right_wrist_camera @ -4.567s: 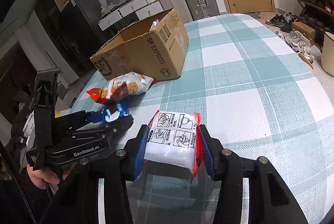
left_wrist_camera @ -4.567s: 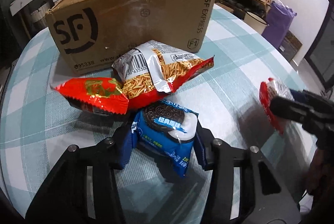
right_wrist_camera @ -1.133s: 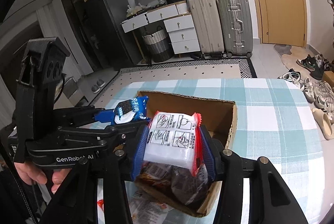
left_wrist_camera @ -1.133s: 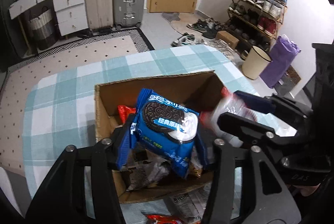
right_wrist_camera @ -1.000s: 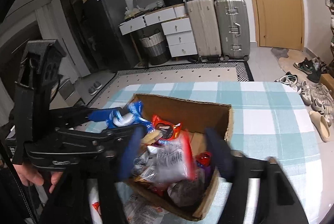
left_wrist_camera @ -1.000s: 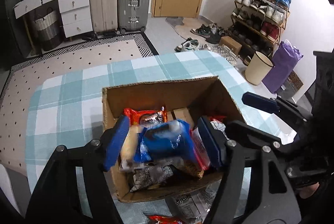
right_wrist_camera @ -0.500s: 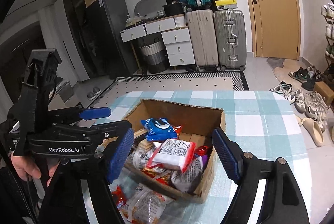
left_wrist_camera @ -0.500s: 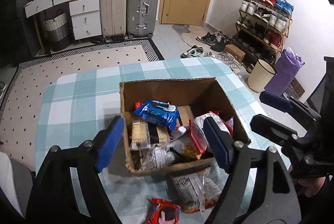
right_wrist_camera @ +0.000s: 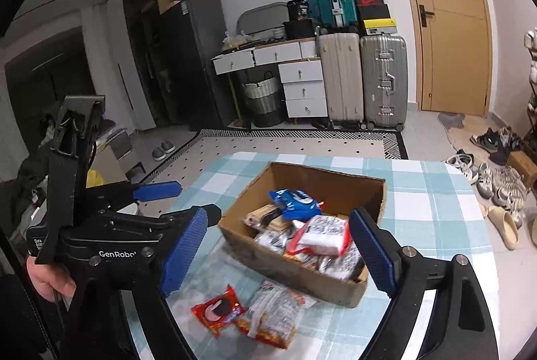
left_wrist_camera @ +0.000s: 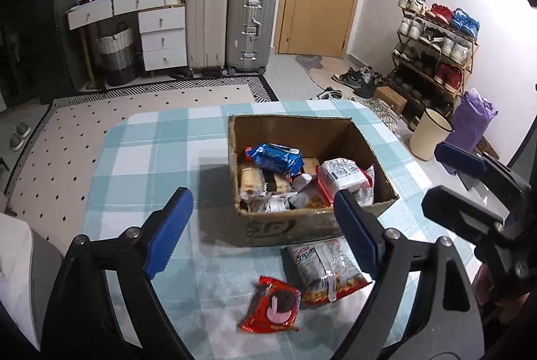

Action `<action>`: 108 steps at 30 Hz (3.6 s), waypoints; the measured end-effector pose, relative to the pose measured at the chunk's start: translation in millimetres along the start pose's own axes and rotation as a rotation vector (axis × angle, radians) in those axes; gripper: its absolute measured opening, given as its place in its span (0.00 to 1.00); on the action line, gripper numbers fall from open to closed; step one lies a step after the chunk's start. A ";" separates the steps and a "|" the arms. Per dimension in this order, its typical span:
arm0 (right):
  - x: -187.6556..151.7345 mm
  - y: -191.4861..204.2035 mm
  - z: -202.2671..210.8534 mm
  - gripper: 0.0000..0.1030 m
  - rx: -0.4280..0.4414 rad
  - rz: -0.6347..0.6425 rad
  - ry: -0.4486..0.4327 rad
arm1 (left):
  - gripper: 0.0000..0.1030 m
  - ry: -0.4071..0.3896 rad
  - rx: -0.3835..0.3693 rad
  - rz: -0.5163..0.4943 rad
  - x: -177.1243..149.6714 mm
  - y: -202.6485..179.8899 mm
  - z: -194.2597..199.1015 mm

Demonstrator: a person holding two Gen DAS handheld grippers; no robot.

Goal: Organize snacks
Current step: 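Withdraw both open grippers from the box toward the remaining snacks, then lower the left gripper onto the red Oreo pack and close it, then grasp the red-and-white noodle bag with the right gripper while the left gripper holds the Oreo pack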

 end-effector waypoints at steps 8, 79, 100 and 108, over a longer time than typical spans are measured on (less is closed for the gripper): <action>-15.7 13.9 24.2 0.91 0.031 -0.059 -0.043 | 0.90 -0.033 0.026 0.018 -22.5 -3.0 33.5; -144.9 -10.0 11.7 0.99 0.016 -0.164 0.072 | 0.99 0.218 0.084 0.032 -154.7 12.9 -93.9; -156.1 -16.4 -5.9 0.99 -0.019 -0.202 0.152 | 0.40 0.222 -0.002 -0.001 -160.3 23.3 -90.5; -156.0 -16.1 -17.1 0.99 -0.035 -0.206 0.198 | 0.40 0.208 -0.012 0.019 -164.0 29.4 -76.1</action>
Point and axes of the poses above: each gripper's, at about its wrist camera, not at the fingertips, and z roughly against the way its jaws point, y to its left, x to its top, the point moved 1 cm from there along -z, roughly the way its jaws point, and after that the axes turned 10 degrees about -x, right-handed, at the moved point
